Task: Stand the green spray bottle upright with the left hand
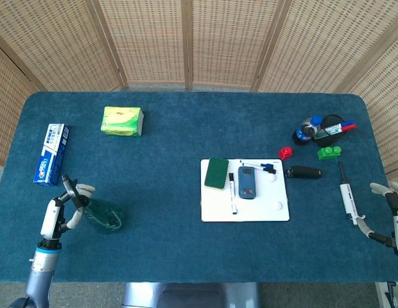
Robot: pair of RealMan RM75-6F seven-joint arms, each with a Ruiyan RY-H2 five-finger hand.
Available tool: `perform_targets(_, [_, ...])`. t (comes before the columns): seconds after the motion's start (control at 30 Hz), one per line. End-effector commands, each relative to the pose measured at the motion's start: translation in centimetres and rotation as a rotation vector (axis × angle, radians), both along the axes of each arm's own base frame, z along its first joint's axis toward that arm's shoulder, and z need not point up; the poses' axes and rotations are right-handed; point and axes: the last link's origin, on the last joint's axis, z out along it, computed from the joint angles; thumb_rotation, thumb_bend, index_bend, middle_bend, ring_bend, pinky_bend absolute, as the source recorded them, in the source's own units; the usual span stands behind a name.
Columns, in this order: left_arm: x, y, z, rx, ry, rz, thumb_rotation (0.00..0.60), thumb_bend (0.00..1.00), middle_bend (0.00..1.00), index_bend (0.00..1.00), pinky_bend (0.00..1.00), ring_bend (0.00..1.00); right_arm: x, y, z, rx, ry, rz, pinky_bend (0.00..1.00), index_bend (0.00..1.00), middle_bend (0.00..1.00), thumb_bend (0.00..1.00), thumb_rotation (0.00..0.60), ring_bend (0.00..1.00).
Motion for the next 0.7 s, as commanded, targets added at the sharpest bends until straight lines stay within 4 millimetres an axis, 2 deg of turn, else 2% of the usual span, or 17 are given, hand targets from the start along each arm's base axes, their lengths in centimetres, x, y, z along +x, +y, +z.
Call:
perform_targets(0.03, [-0.2, -0.2, 0.1, 0.001, 0.006, 0.003, 0.208, 0.32, 0.4, 0.44, 0.48, 0.37, 0.0, 0.0, 0.0, 0.0, 0.001, 0.0, 0.16, 0.22, 0.32, 0.28, 0.6, 0.13])
perform_targets(0.4, [-0.5, -0.9, 0.7, 0.008, 0.004, 0.014, 0.176, 0.32, 0.4, 0.43, 0.47, 0.36, 0.1, 0.0, 0.0, 0.001, -0.001, 0.002, 0.16, 0.22, 0.32, 0.28, 0.6, 0.13])
perform_targets(0.7, [-1.2, -1.7, 2.3, 0.012, 0.025, 0.032, 0.163, 0.32, 0.4, 0.43, 0.48, 0.36, 0.1, -0.1, -0.1, 0.005, -0.001, 0.002, 0.16, 0.22, 0.32, 0.28, 0.6, 0.13])
